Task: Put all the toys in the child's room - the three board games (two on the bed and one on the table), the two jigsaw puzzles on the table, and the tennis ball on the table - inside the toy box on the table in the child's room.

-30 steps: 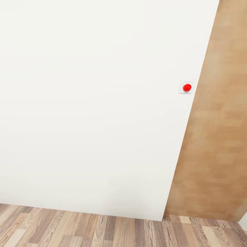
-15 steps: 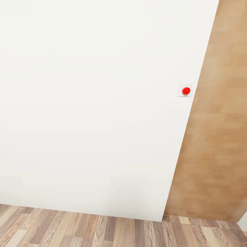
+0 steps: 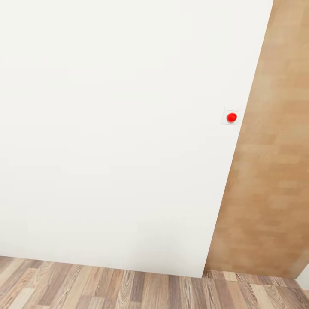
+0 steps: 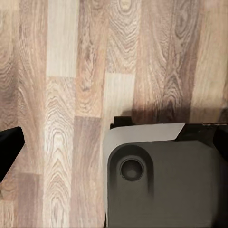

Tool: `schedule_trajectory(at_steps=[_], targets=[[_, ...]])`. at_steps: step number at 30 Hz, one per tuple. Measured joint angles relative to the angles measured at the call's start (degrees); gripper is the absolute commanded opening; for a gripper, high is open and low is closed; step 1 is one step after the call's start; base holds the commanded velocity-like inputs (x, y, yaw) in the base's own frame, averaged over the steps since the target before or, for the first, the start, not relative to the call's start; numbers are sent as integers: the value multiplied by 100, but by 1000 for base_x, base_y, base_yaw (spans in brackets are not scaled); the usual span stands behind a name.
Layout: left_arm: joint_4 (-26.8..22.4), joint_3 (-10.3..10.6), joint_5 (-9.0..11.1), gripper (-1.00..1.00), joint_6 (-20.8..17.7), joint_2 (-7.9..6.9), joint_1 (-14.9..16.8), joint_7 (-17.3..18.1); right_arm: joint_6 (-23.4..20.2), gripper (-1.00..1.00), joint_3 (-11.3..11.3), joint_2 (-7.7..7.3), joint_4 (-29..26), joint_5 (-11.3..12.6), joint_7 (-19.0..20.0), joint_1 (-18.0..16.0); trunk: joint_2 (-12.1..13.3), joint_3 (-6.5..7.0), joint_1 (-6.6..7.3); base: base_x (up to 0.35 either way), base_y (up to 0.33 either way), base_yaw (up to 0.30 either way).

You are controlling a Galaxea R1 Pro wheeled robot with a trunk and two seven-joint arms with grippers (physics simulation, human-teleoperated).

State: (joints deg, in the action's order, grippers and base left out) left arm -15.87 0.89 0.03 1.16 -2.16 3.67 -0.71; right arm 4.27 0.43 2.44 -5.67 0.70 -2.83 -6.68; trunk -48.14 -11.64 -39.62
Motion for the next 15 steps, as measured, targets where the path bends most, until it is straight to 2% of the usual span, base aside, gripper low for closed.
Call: schedule_trajectory(at_steps=[2, 4, 5, 9, 15], targets=[[-81, -10, 6, 100, -409, -51, 327, -1, -470, 100, -1, 35, -141, 2, -138, -244, 81, 37, 44, 0, 0, 0], [-119, -24, 13, 100, -684, -105, 581, -1, -762, 100, 6, 67, -262, 9, -218, -409, 161, 72, 88, 0, 0, 0], [-141, -50, 17, 100, -882, -155, 811, 6, -1022, 100, 10, 99, -409, 10, -273, -528, 201, 91, 110, 0, 0, 0], [-167, -118, 28, 100, -1107, -231, 1166, 54, -1347, 100, 43, 162, -689, 23, -337, -669, 361, 162, 198, 0, 0, 0], [-179, -161, 29, 100, -1200, -264, 1364, 93, -1510, 100, 88, 207, -930, 96, -369, -731, 602, 269, 330, 0, 0, 0]])
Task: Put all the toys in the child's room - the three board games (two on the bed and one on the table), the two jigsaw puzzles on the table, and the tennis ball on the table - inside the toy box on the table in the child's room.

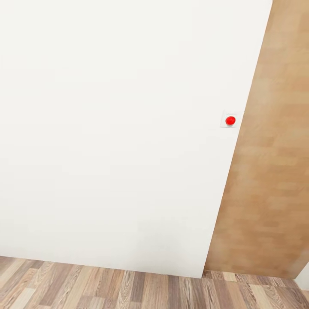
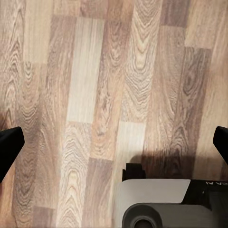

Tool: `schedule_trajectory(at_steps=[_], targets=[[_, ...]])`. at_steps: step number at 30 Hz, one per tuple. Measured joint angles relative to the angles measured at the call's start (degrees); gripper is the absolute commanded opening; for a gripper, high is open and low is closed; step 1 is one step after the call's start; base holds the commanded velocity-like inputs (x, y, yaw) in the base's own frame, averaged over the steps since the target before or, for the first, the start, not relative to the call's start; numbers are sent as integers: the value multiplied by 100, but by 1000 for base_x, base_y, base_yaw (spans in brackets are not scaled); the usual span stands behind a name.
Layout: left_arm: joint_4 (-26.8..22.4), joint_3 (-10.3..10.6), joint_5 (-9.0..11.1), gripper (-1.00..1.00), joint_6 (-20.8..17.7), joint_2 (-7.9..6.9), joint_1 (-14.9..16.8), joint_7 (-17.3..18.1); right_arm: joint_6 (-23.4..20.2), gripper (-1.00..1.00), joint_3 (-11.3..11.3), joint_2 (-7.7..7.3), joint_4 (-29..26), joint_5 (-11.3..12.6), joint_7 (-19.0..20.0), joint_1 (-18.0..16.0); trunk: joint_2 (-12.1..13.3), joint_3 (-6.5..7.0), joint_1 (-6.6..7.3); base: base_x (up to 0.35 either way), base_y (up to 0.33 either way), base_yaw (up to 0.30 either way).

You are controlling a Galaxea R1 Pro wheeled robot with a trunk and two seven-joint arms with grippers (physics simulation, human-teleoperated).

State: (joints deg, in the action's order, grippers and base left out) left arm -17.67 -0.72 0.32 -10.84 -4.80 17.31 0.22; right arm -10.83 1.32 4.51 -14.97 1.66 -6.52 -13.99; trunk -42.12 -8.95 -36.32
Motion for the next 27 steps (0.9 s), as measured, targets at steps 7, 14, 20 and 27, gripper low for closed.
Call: schedule_trajectory(at_steps=[7, 14, 20, 27], targets=[[5, 3, -4, 100, -35, -11, 61, 127, 7, 100, 25, -23, -83, 74, 13, -8, 281, 126, 154, 0, 0, 0], [138, 20, -34, 100, -41, -31, 68, 509, 17, 100, 123, -15, -99, 212, 0, -9, 563, 252, 308, 0, 0, 0], [231, 42, -49, 100, -33, -79, 69, 619, 32, 100, 186, -1, -105, 271, -14, -7, 804, 360, 440, 0, 0, 0], [247, 49, -38, 100, -18, -86, 70, 624, 43, 100, 182, 17, -106, 278, -23, -6, 1086, 487, 594, 0, 0, 0]])
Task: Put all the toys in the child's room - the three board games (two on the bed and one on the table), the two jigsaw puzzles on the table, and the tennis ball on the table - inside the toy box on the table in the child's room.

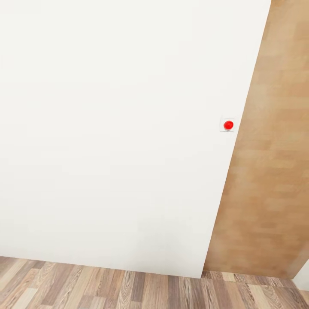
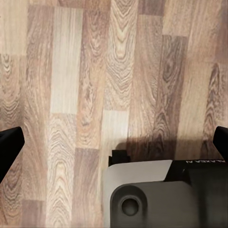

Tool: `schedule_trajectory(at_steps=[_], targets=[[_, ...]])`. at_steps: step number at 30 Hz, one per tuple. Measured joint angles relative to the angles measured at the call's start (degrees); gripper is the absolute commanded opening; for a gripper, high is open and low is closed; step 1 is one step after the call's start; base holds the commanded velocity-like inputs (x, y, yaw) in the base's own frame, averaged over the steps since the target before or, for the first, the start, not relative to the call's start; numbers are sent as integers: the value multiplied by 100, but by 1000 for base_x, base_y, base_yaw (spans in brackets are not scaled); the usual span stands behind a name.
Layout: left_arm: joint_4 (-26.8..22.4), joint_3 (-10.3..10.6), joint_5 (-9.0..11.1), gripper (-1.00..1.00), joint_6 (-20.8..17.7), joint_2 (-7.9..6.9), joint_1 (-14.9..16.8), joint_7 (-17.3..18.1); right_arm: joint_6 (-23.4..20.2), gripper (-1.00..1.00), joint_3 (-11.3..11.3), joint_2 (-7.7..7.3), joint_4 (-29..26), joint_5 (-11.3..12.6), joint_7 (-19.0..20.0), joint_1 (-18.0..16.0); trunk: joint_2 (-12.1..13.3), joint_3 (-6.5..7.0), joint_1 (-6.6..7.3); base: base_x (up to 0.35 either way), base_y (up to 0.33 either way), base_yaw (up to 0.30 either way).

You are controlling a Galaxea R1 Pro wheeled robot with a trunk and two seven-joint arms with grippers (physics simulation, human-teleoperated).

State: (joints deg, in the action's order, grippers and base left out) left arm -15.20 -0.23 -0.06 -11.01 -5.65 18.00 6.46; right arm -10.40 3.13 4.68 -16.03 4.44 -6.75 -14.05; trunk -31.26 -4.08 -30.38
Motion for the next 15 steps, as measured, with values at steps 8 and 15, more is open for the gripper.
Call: schedule_trajectory(at_steps=[8, 15], targets=[[3, -13, 14, 100, 10, -4, 0, -10, 199, 100, -8, 50, 24, -8, -4, 1, 322, 144, 176, 0, 0, 0], [2, -27, 21, 100, 13, -5, -1, -16, 376, 100, -22, 63, 51, -44, -6, 6, 525, 235, 287, 0, 0, 42]])
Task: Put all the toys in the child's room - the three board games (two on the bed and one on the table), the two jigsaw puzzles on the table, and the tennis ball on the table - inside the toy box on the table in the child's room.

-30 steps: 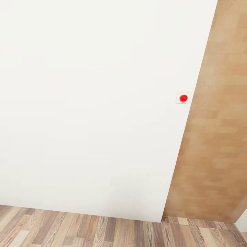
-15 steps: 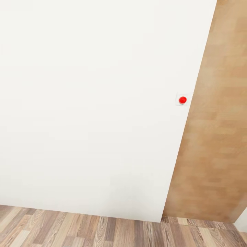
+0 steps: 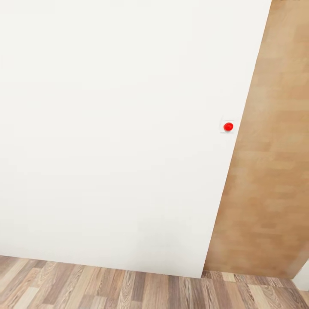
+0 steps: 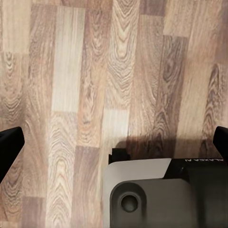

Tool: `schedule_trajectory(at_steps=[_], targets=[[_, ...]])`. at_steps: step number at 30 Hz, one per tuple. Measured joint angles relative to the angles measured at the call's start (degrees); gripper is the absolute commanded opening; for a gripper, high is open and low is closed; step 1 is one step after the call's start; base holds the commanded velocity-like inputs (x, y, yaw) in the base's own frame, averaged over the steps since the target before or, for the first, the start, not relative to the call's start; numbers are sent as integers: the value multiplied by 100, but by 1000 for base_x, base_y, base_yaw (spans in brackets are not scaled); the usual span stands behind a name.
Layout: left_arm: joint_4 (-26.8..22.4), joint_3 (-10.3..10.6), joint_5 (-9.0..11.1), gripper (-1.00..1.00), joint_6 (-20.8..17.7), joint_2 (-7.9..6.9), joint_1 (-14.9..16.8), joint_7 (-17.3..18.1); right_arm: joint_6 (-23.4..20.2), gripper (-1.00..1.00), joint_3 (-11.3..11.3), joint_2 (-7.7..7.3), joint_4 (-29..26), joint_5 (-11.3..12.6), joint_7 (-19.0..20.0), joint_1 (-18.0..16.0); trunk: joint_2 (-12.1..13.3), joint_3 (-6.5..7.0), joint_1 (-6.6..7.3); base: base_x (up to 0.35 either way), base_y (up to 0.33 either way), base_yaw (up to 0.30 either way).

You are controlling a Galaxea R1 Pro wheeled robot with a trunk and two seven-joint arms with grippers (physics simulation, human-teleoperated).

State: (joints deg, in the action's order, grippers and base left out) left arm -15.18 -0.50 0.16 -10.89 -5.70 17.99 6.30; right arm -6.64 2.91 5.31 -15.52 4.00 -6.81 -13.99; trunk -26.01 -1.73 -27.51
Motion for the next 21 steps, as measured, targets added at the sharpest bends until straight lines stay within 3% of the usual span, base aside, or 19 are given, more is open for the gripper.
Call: schedule_trajectory(at_steps=[21], targets=[[-2, -4, 2, 100, -2, 8, -7, -5, 32, 100, -15, 1, 13, -18, -1, 1, 0, 0, 0, 0, 0, 264]])
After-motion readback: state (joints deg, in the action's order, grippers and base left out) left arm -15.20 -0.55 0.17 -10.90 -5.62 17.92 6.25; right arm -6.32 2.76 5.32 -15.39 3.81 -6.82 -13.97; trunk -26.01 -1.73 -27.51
